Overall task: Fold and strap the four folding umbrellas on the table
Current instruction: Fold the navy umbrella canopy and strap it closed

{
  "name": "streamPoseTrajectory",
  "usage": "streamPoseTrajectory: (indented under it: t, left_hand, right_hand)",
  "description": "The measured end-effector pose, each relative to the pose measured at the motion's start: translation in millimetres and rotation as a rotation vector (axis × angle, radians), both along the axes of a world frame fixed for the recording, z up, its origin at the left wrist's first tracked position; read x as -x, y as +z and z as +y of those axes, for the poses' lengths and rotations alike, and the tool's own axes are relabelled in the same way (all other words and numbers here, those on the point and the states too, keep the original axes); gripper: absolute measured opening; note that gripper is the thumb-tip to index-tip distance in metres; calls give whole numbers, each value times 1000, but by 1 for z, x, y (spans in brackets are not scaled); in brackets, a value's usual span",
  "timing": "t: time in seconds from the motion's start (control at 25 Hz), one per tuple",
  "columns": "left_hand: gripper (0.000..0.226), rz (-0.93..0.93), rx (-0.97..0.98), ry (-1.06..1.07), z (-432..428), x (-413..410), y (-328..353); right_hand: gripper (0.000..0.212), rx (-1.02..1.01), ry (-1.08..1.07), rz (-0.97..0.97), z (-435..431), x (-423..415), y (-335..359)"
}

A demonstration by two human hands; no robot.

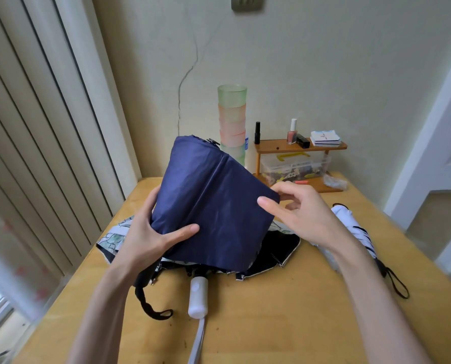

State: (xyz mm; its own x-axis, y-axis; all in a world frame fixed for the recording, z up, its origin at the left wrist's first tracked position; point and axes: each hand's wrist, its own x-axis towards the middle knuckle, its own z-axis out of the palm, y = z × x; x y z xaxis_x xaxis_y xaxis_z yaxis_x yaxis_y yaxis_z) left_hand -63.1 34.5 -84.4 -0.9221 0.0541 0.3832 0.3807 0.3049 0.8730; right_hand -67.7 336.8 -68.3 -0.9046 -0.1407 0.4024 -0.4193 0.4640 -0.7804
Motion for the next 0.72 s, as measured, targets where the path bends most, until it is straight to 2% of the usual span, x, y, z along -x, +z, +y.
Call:
streamPoseTrajectory:
  t: [0.08, 0.24, 0.36, 0.52, 0.72]
  left_hand:
    - [82, 8, 6, 22, -3, 2, -2]
    - [81, 25, -8, 71, 0, 4, -3]
    - [80, 28, -25, 76, 0, 5, -5]
    - [81, 27, -27, 72, -2, 5, -5]
    - [80, 31, -65, 81, 4, 7, -5]
  right_hand:
    - [9, -11, -24, -49, 4, -1, -2]
    - [4, 182, -100, -96, 3, 2, -2]
    - [18, 270, -133, -121, 1, 1, -1]
    - [24, 256, -68, -123, 1, -5, 4]
    - [36, 421, -25, -230, -12, -3, -2]
